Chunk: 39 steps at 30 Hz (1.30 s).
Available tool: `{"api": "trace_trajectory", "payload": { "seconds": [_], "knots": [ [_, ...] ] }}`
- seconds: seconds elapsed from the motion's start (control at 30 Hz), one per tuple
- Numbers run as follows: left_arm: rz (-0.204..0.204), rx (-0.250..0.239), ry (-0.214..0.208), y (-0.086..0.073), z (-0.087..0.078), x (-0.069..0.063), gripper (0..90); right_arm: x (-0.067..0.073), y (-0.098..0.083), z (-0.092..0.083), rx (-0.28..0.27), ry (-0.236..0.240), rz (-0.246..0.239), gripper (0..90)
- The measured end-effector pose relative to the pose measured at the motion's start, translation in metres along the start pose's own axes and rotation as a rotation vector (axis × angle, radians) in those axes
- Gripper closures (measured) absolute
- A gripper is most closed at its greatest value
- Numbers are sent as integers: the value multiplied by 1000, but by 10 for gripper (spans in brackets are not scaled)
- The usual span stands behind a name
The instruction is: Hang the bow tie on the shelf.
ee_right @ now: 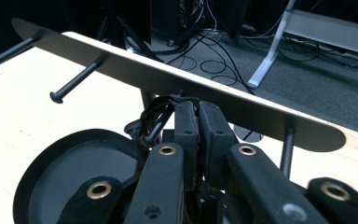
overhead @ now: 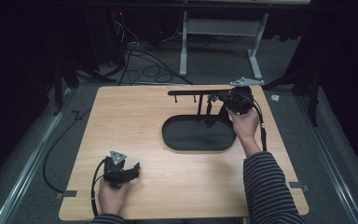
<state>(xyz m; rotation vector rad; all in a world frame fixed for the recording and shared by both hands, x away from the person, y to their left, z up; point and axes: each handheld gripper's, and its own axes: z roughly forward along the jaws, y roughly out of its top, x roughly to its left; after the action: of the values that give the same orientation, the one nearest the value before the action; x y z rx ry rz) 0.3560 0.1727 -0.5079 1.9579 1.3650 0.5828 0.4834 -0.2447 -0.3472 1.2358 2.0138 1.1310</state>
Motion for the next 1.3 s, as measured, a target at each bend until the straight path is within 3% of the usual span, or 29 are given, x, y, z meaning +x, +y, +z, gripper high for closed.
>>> {"api": "trace_trajectory", "payload": {
  "seconds": [0.77,1.07,1.3],
  "knots": [
    [3,2,0,0,0,0,229,1,-4,-3,-2,47,9,792],
    [2,5,0,1,0,0,229,-6,-6,-18,-34,91,36,721],
    [3,5,0,1,0,0,229,-12,-13,-27,-35,79,59,676]
  ]
}}
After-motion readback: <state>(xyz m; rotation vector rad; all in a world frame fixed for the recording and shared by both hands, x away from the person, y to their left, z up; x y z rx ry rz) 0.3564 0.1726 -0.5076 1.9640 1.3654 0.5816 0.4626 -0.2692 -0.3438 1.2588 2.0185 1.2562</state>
